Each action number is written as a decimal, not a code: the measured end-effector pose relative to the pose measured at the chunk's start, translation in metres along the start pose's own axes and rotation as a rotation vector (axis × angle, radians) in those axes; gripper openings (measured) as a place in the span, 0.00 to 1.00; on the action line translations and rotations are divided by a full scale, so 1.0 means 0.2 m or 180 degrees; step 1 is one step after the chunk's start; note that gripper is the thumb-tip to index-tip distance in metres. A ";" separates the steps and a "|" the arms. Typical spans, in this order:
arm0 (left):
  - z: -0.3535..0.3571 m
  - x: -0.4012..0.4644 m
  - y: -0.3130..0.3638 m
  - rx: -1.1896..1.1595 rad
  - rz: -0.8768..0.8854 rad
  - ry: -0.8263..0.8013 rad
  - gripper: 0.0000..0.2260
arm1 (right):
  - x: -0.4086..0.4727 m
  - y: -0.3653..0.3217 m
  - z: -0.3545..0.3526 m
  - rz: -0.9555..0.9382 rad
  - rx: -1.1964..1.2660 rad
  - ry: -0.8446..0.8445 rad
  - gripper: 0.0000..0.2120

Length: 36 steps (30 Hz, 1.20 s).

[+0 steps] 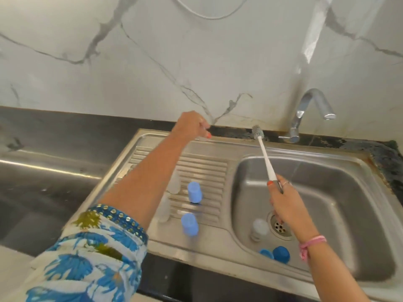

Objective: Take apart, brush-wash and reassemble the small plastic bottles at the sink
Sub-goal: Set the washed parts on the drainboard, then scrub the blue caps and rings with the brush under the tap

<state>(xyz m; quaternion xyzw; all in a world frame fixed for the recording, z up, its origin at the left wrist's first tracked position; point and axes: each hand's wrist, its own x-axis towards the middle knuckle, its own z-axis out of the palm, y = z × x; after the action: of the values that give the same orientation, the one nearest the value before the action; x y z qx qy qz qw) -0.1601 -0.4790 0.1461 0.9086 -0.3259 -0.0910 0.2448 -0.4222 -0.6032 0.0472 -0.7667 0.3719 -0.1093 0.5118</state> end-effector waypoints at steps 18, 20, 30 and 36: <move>0.04 -0.04 -1.16 0.0548 -0.1343 -0.0262 0.13 | 0.11 -0.29 0.43 0.0244 0.0396 -0.0015 0.07; 0.06 -0.04 -1.18 0.0653 -0.1322 -0.0330 0.14 | 0.11 -0.28 0.43 0.0275 0.0418 0.0002 0.07; 0.02 0.00 -1.01 0.0509 -0.1269 -0.0181 0.27 | 0.06 -0.17 0.31 0.0460 0.0474 0.0191 0.07; 0.05 0.05 -0.67 0.0413 -0.0788 0.0139 0.15 | -0.01 -0.03 0.11 0.0526 0.0631 0.0408 0.07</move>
<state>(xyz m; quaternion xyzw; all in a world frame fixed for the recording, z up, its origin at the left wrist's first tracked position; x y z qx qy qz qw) -0.0813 -0.3988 0.0703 0.9576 -0.2112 -0.0794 0.1794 -0.4082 -0.5853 0.0433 -0.6706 0.4530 -0.1518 0.5675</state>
